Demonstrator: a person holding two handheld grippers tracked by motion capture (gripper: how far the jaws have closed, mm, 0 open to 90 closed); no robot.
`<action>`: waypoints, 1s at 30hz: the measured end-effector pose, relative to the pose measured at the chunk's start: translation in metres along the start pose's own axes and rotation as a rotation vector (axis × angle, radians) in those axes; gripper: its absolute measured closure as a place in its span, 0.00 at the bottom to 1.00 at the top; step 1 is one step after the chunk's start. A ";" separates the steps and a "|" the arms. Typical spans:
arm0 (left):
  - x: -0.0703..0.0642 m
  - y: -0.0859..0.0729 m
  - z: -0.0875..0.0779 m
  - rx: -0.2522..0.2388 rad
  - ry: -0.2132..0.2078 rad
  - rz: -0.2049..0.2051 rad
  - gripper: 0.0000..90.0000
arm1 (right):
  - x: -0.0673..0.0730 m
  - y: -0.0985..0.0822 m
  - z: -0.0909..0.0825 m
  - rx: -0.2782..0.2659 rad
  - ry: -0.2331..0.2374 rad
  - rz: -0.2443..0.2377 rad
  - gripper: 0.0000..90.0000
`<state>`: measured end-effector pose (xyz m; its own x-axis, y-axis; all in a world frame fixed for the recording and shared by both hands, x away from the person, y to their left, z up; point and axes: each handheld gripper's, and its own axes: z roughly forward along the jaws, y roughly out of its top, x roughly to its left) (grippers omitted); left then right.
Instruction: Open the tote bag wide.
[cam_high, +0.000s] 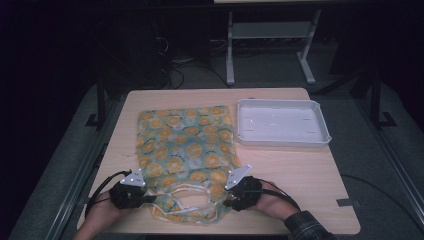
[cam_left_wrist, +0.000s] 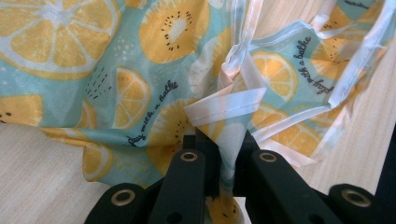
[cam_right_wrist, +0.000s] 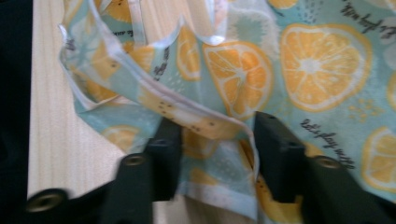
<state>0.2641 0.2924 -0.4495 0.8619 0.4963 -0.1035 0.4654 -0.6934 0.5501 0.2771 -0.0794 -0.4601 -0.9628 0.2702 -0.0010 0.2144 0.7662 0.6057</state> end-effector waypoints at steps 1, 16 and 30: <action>0.000 0.000 0.000 0.000 -0.001 0.000 0.96 | -0.001 0.000 0.000 -0.002 -0.004 0.005 0.67; -0.005 -0.003 -0.012 -0.011 -0.027 0.012 0.98 | -0.002 -0.001 -0.009 -0.009 0.059 0.003 0.98; -0.018 0.004 -0.038 -0.116 -0.107 0.019 0.98 | -0.001 0.002 -0.040 -0.129 0.100 0.046 0.98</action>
<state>0.2426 0.3001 -0.4139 0.8899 0.4207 -0.1763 0.4275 -0.6345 0.6439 0.2715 -0.1017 -0.4272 -0.9654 0.2387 0.1048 0.2421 0.6714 0.7005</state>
